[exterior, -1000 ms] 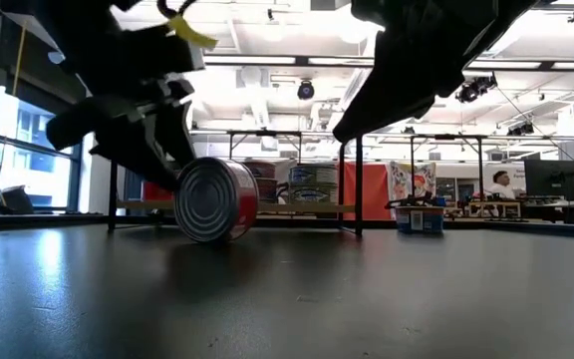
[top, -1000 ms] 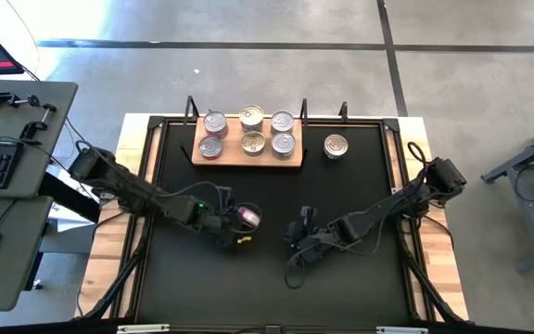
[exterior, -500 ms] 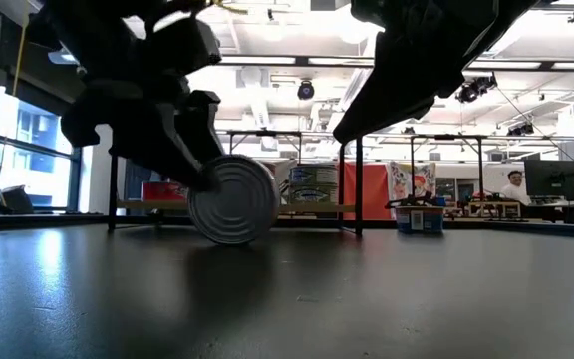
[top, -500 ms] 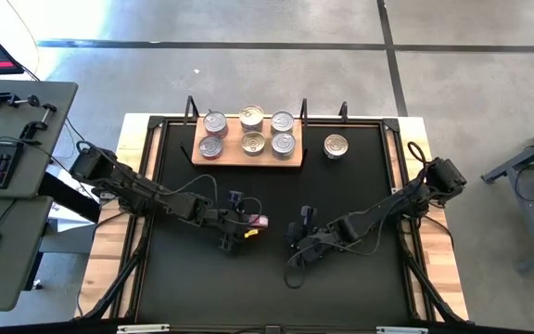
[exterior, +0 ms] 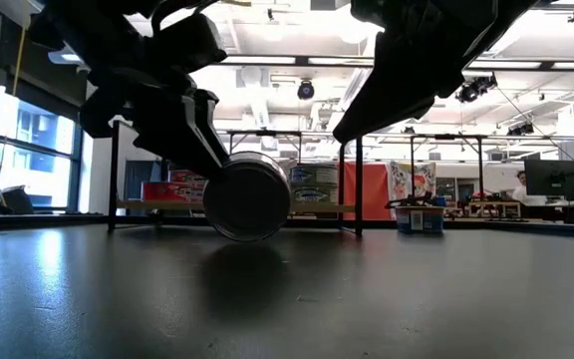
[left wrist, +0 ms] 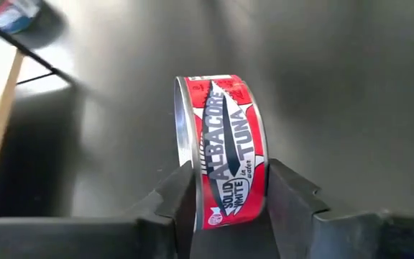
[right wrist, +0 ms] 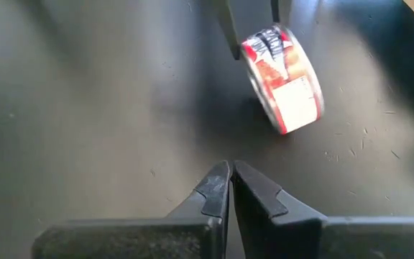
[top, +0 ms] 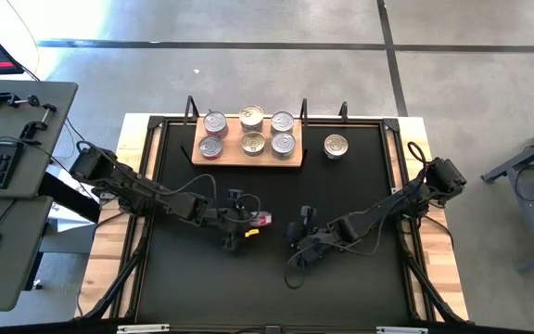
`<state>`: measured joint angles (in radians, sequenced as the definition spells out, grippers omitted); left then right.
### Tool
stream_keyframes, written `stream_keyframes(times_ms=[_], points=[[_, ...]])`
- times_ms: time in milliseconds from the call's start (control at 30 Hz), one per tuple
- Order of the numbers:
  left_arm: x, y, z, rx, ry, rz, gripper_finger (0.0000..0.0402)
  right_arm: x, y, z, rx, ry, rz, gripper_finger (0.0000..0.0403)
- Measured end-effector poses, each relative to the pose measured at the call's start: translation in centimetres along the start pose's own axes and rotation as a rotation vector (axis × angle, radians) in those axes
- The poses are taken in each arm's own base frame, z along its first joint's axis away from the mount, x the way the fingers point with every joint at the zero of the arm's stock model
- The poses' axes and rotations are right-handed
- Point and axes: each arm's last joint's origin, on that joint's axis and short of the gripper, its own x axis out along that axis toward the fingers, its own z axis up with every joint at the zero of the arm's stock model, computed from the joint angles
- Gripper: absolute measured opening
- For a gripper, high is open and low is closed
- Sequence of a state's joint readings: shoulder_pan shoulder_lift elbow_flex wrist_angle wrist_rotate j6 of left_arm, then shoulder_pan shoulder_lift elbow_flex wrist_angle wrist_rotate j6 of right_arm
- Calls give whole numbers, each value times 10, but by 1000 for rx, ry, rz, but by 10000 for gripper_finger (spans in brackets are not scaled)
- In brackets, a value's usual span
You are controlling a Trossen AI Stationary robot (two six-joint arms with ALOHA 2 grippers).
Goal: Stack canned seafood by type on shelf
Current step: Stack the red tuna can on top of the red tuna can on the shelf
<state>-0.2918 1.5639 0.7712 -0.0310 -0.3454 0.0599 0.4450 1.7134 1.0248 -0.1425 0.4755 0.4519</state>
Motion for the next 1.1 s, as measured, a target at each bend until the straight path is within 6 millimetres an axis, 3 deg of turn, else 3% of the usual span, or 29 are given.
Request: stream_keyframes(times_ms=[200,333,567,767,1100], points=[[-8,-8,3,35,10,121,122,0,0,0,-3,0,0,11],[-31,-9,19,79,44,291,124,0,0,0,-6,0,-1,11],[-70,13,32,94,200,553,123,0,0,0,-6,2,-2,11],[-73,46,16,112,390,689,123,0,0,0,-7,2,-2,11],[-54,98,-24,76,625,822,126,0,0,0,-9,3,-2,11]])
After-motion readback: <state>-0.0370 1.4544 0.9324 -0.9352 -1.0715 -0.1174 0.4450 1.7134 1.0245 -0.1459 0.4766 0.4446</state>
